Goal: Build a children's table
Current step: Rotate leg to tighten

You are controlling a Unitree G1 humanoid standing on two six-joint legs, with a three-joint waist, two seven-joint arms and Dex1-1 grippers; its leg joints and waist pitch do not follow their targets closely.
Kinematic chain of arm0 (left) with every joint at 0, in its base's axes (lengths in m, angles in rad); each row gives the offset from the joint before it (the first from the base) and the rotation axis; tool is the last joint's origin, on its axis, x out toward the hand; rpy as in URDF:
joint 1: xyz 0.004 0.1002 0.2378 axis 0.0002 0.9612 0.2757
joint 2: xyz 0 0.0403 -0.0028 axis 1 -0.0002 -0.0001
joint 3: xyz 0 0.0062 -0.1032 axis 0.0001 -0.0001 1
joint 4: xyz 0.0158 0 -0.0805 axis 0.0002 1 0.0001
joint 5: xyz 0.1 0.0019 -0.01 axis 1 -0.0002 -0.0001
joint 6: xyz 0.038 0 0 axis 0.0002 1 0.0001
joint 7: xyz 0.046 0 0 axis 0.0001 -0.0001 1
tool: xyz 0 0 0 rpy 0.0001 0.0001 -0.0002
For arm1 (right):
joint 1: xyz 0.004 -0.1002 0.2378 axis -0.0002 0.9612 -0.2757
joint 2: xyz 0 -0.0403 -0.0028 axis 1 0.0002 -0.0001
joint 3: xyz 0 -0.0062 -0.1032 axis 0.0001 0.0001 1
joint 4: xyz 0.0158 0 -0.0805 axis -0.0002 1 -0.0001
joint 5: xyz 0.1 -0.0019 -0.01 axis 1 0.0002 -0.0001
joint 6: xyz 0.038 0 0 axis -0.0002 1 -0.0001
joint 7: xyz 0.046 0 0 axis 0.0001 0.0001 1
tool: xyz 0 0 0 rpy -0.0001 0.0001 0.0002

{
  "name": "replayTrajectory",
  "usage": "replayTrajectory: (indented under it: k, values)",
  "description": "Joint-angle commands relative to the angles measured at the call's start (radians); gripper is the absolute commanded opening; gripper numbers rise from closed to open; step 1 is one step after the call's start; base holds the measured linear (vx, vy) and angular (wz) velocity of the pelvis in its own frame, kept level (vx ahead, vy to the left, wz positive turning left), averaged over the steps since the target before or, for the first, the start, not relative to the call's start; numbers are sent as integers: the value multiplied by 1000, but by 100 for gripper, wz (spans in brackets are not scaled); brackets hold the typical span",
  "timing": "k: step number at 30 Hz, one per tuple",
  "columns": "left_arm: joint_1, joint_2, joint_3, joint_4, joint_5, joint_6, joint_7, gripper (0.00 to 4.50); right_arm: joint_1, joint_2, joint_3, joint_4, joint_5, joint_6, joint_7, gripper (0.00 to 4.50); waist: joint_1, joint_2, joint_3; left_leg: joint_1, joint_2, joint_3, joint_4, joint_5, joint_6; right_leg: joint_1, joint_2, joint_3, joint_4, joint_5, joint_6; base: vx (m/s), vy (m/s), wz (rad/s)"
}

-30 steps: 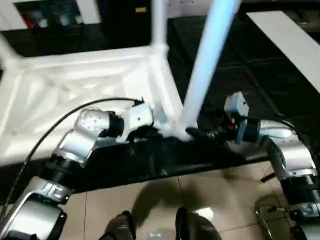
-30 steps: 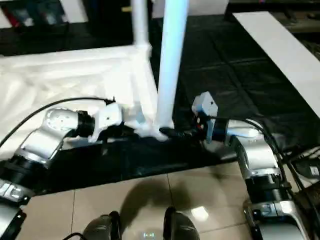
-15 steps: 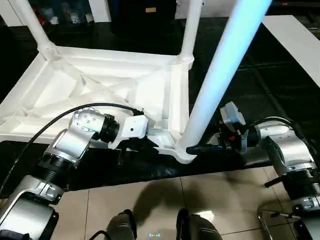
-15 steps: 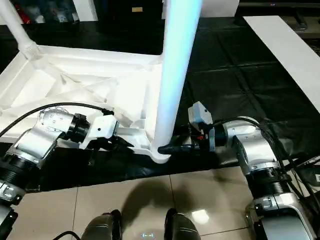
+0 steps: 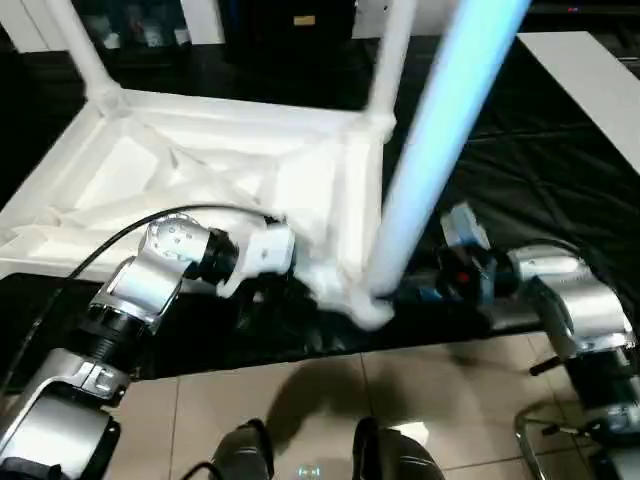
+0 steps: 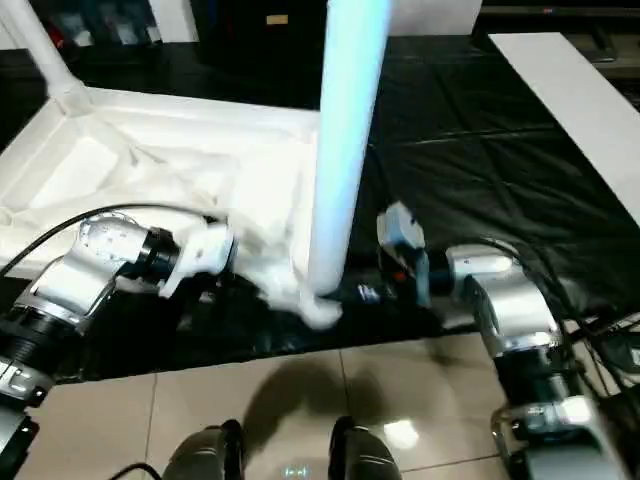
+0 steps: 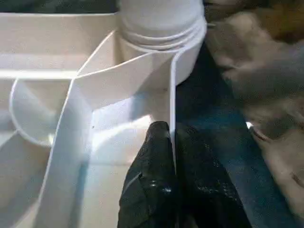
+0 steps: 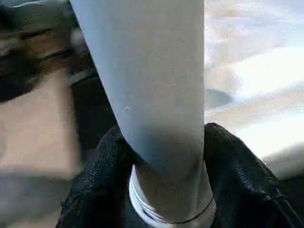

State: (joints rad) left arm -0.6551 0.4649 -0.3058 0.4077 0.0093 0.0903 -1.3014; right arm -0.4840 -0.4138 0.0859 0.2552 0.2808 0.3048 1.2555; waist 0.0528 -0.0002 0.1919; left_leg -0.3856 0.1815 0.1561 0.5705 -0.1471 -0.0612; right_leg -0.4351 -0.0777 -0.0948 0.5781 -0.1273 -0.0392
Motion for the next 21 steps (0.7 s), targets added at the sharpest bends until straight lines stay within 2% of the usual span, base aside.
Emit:
replayTrajectory:
  k: [1,2,5,6,7,8,9,11,14,15,16,19,21]
  values:
    - [-22,-74,-6,-40,13,73,124,0,15,72,26,-42,-16,63,-142,194,-8,-15,-87,13,30,-7,-60,-227,57,71,-72,50,-84,-511,-149,0,0,0]
    - [-22,-74,-6,-40,13,73,124,0,15,72,26,-42,-16,63,-142,193,-12,-16,-85,9,29,-8,-61,-227,52,74,-72,49,-85,-530,-135,0,0,0]
    - [-45,-170,-2,-50,43,181,268,0,33,186,3,-62,-76,95,-378,193,-27,-11,-79,13,30,-7,-62,-252,47,61,-70,49,-96,-569,-108,0,0,0]
    - [-45,-170,-2,-50,43,181,268,0,33,186,3,-62,-76,95,-378,193,-29,-13,-79,12,27,-8,-62,-259,45,61,-69,47,-98,-583,-103,0,0,0]
    - [-64,-238,7,-44,56,238,363,0,30,254,-9,-59,-114,108,-512,193,-34,-13,-76,13,24,-9,-62,-266,38,59,-70,44,-105,-616,-84,0,0,0]
    - [-69,-258,9,-44,58,259,389,0,30,272,-10,-62,-126,110,-553,193,-34,-13,-76,13,24,-9,-62,-266,38,59,-70,44,-105,-616,-84,0,0,0]
    - [-73,-272,12,-40,64,268,414,0,28,289,-15,-59,-128,112,-581,193,-36,-12,-77,21,23,-10,-59,-283,37,54,-71,42,-112,-636,-77,0,0,0]
    - [-92,-343,21,-28,97,319,527,0,7,386,-59,-33,-141,128,-765,193,-41,-11,-79,17,23,-12,-63,-289,44,57,-69,39,-111,-615,-74,0,0,0]
    - [-98,-368,33,-25,102,333,573,0,-4,419,-80,-22,-136,133,-826,193,-48,-9,-79,14,25,-13,-65,-290,50,58,-68,40,-108,-570,-83,0,0,0]
    - [-101,-389,36,-24,111,343,607,0,-16,453,-98,-7,-133,124,-884,227,-48,-7,-79,16,26,-13,-66,-291,55,56,-69,41,-109,-560,-87,0,0,0]
    - [-100,-420,36,-31,120,358,640,0,-28,505,-124,6,-138,100,-955,248,-50,-5,-81,13,27,-13,-68,-282,59,59,-68,42,-104,-516,-100,0,0,0]
    - [-89,-434,27,-45,125,363,638,0,-31,537,-140,11,-145,71,-995,271,-50,-4,-84,13,28,-10,-68,-269,69,58,-67,46,-101,-452,-117,0,0,0]
    - [-77,-417,12,-54,133,348,619,0,-27,534,-147,8,-146,58,-998,283,-47,-5,-85,11,26,-8,-70,-245,88,64,-67,48,-92,-389,-136,0,0,0]
